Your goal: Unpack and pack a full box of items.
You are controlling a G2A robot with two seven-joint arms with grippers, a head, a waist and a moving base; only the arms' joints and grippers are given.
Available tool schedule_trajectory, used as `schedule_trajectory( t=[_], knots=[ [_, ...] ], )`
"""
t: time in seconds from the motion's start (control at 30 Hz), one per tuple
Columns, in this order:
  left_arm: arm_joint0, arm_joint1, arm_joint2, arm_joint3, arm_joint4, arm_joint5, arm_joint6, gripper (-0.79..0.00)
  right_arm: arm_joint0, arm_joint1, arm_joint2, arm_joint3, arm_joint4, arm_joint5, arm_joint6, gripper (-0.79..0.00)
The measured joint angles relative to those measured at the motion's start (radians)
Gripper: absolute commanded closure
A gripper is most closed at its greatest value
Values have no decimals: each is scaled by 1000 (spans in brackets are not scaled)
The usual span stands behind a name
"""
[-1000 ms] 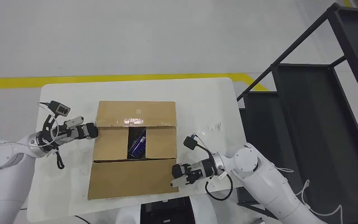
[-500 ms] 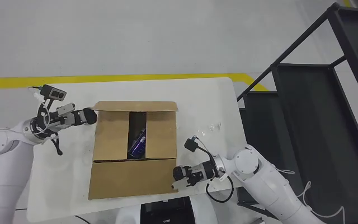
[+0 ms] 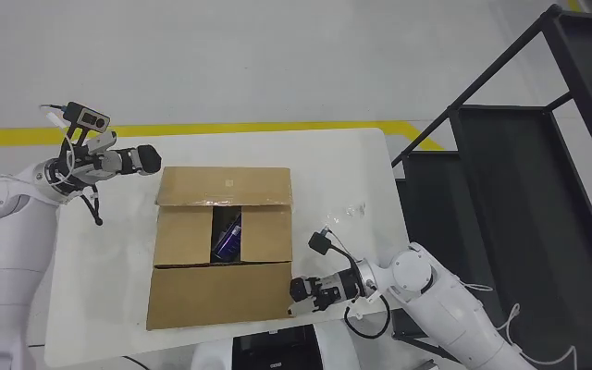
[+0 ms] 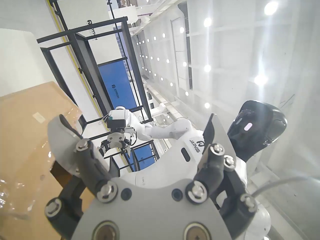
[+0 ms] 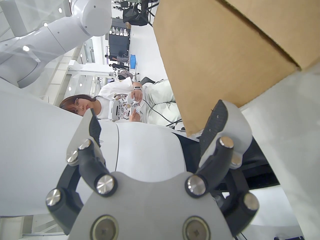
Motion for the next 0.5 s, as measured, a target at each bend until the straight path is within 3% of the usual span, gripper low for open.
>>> schedule_trajectory(
  t=[0.1,0.27,0.5],
  knots=[
    [-18,-3,6,17,-2,9,-27,-785,-22,6,12,-20,6,-13,4,-785],
    [28,6,-37,14,-5,24,-40,-785,-60,18,39,-69,54,-42,29,-785],
    [31,7,-39,13,-5,24,-40,-785,-77,26,45,-110,99,-40,31,-785]
  ],
)
